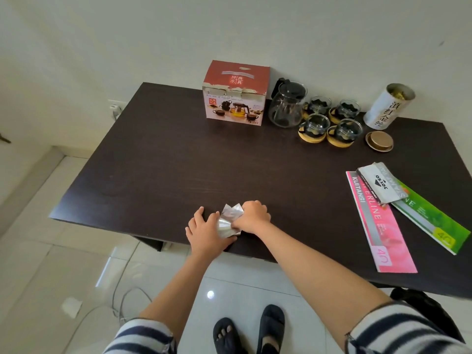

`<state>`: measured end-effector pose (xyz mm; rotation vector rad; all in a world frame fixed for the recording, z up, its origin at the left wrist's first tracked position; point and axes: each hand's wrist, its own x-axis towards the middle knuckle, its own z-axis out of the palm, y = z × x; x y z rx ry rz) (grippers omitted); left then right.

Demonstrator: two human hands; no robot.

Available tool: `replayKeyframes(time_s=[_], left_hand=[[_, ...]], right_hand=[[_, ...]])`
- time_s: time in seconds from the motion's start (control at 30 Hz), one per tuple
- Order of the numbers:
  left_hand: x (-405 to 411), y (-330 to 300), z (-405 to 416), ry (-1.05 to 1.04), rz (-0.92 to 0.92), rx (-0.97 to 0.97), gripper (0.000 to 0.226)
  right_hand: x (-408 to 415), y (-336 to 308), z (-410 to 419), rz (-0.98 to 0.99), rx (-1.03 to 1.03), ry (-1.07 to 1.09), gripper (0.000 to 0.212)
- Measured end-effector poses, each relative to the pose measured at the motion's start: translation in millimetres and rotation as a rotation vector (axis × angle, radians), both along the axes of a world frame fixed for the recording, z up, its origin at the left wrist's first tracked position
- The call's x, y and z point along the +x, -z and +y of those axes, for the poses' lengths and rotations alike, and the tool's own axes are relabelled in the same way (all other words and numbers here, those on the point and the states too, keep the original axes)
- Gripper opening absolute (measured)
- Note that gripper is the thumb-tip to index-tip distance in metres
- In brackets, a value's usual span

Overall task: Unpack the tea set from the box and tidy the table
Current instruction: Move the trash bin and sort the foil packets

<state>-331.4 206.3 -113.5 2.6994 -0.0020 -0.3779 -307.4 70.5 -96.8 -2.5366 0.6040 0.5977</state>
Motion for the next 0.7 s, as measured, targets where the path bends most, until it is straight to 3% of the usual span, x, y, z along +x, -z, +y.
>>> replayKeyframes(time_s=[0.1,0.17,0.23,0.37,0.5,0.7], left_hand=[[-3,-3,1,0.054,-0.004,-0.024,0.085],[-4,-7,3,0.129,0.048,-0.026,0.097],[-4,-15,5,0.145,0.164,-0.153,0.101],[-7,-25,6,-0.155,0.346,-0.773,0.060],[-16,-29,-14,-0.192,0.359,-0.842,0.011],[-43,-35,-85,-0.095,0.498,-0.815,0.006]], right_hand=[[-3,0,-3,-0.049,0.150,0.008,0.011],[-8,0,-11,-0.090,0.275,0.053,0.014],[-18,-3,-21,-0.132,0.402,0.123,0.021],[-47,-6,-40,-0.211,0.665,0.305,0.012],[-82,-8,-60,-0.312,0.864,0.583,0.014],[-146,-13,-108,-0.471,0.967,0.957,0.011]])
